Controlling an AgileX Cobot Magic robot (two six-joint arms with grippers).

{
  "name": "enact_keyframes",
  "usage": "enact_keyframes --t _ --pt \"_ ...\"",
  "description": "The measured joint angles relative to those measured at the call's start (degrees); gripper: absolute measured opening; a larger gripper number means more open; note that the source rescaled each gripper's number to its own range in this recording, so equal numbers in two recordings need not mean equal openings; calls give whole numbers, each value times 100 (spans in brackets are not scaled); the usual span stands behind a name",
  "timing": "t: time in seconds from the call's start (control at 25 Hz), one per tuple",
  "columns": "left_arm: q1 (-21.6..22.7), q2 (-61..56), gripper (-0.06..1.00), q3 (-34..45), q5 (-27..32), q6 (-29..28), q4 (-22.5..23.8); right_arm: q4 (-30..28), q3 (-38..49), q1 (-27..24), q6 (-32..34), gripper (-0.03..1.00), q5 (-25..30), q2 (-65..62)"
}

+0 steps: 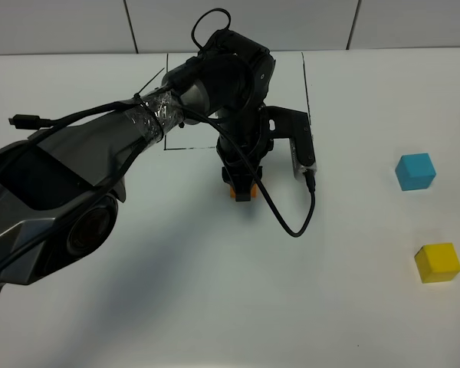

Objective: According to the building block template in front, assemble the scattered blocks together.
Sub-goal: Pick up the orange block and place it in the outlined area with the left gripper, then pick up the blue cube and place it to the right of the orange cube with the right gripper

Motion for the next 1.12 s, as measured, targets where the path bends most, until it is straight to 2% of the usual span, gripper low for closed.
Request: enact_keyframes --t 0.32,0.44,0.6,0.84,0.96,1.12 --pt "0 0 0 0 0 -17 0 0 0 0 0 75 0 0" --pt "0 19 6 0 0 -24 -12 0 0 0 0 75 0 0" --pt "0 76 30 0 0 -38 -36 0 0 0 0 75 0 0" --pt "-2 18 75 0 0 -156 -313 0 0 0 0 75 0 0" --pt "-6 -102 87 0 0 -289 -319 0 0 0 0 75 0 0" --pt "-6 -312 92 0 0 -322 -319 0 0 0 0 75 0 0"
